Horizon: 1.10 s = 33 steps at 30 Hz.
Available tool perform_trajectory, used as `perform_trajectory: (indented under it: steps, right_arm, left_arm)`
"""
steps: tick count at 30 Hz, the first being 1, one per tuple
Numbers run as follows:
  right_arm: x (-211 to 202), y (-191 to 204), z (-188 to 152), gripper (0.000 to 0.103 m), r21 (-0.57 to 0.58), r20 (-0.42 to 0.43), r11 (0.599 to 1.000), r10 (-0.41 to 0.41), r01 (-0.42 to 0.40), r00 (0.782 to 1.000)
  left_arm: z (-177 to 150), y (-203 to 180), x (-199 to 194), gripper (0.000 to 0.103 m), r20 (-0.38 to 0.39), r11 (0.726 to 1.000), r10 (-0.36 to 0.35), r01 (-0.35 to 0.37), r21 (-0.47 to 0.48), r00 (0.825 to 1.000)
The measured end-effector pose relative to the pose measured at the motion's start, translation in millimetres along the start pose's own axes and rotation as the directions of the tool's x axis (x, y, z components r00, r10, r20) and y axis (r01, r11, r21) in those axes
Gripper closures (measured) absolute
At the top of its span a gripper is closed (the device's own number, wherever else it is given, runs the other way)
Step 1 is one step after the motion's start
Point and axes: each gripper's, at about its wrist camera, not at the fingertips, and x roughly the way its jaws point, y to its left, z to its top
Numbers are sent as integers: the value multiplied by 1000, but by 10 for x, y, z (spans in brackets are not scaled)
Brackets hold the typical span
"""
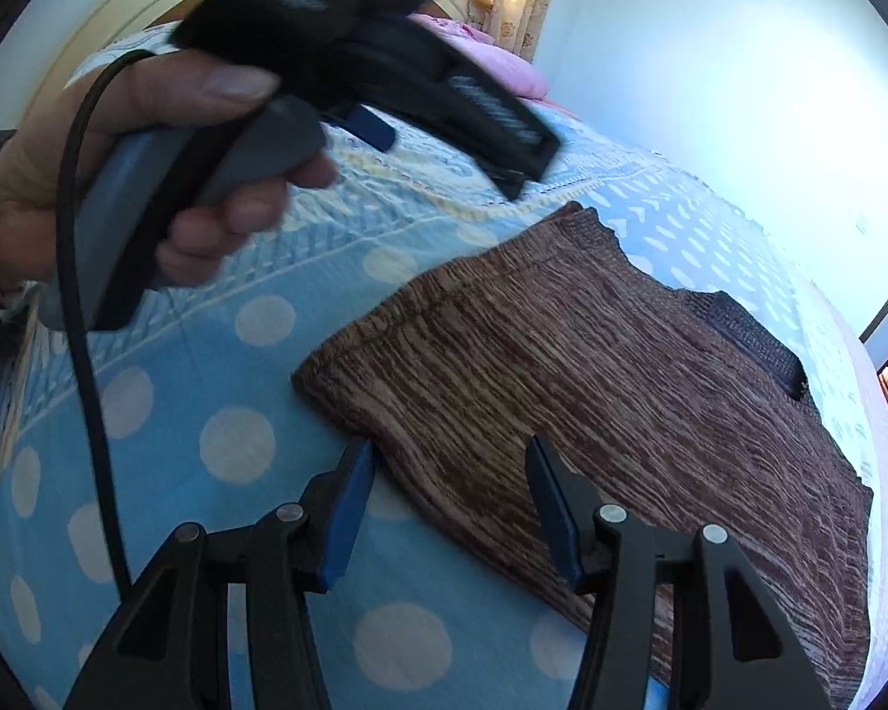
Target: Fold small clothes
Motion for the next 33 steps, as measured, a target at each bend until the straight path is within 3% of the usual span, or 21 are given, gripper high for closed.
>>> perform_trajectory:
  steps: [5, 10, 17, 20, 21, 22, 23, 27, 33]
  right_arm:
    - [64, 92, 57, 49, -17, 8, 1000, -26, 27, 1000]
    - [107, 130, 73, 51, -30, 16, 998, -47, 47, 999]
    - [102, 211, 82, 79, -61, 24, 998, -24, 25, 999]
    - [107, 241, 95, 86, -77, 27, 997, -28, 30, 999]
    - [97, 253, 94, 87, -77, 26, 997, -27, 29, 999]
    - [83, 253, 95, 87, -73, 28, 997, -24, 26, 999]
    - [62, 250, 96, 88, -68, 30, 997, -19, 21, 999]
    - [30, 207, 102, 95, -45, 37, 999, -5, 7, 999]
    - [-165, 112, 110, 96, 8, 104, 1000, 10, -11, 994]
  left_arm:
    - [112, -100, 293, 7, -31, 1000, -27, 27, 4, 999]
    - [204, -192, 536, 30, -76, 998, -58, 60, 25, 995]
    - [302, -308, 684, 33, -97, 996, -69, 74, 48, 993]
    - [345, -298, 717, 48, -110, 994, -91, 96, 43, 990]
    - [356, -290, 721, 59, -117, 994, -102, 106, 35, 988]
    - [368, -278, 722, 78, -119, 993, -108, 112, 28, 987]
    - [375, -268, 738, 86, -132, 992, -125, 128, 20, 983]
    - [372, -275, 735, 92, -140, 990, -134, 137, 13, 981]
    - [442, -301, 685, 93, -168, 991, -129, 131, 5, 977]
